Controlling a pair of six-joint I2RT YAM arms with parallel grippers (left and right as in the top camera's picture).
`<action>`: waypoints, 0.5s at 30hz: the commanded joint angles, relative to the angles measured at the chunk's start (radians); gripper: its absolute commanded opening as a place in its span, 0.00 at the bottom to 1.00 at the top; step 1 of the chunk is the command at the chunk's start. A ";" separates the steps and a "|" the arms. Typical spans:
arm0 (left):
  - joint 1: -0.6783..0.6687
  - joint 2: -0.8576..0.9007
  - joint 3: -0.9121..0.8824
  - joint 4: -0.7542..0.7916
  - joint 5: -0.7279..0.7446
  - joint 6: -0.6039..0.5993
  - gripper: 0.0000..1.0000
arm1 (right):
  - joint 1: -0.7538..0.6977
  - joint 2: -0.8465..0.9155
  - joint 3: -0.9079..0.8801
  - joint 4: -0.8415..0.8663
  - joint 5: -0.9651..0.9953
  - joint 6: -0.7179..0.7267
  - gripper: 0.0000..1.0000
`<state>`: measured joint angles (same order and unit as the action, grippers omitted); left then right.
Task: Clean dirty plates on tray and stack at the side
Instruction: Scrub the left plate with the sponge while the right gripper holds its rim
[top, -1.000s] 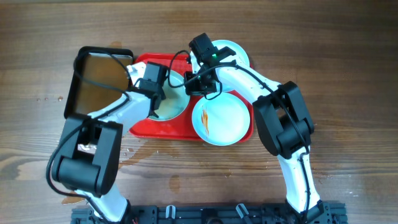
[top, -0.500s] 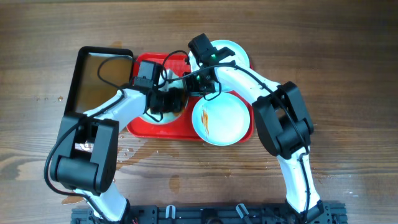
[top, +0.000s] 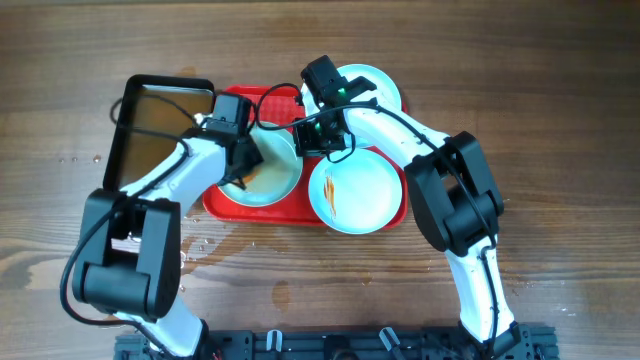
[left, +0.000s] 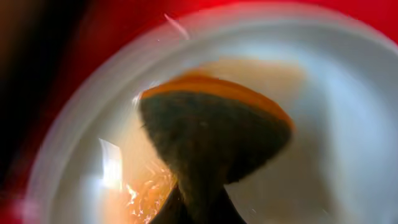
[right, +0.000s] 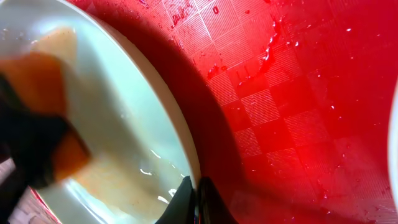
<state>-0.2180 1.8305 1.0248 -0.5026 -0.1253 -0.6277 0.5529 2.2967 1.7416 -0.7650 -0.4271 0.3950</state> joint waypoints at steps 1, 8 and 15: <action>0.014 0.115 -0.041 -0.026 -0.218 -0.039 0.04 | -0.001 0.023 -0.003 0.005 -0.011 -0.002 0.04; 0.011 0.115 -0.028 -0.041 -0.021 -0.031 0.04 | -0.001 0.023 -0.003 0.005 -0.011 -0.002 0.04; 0.011 0.114 -0.028 -0.305 0.451 0.093 0.04 | -0.001 0.023 -0.003 0.002 -0.011 -0.002 0.04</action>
<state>-0.2016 1.8462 1.0809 -0.7368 -0.0284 -0.6224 0.5556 2.2967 1.7416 -0.7582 -0.4305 0.3954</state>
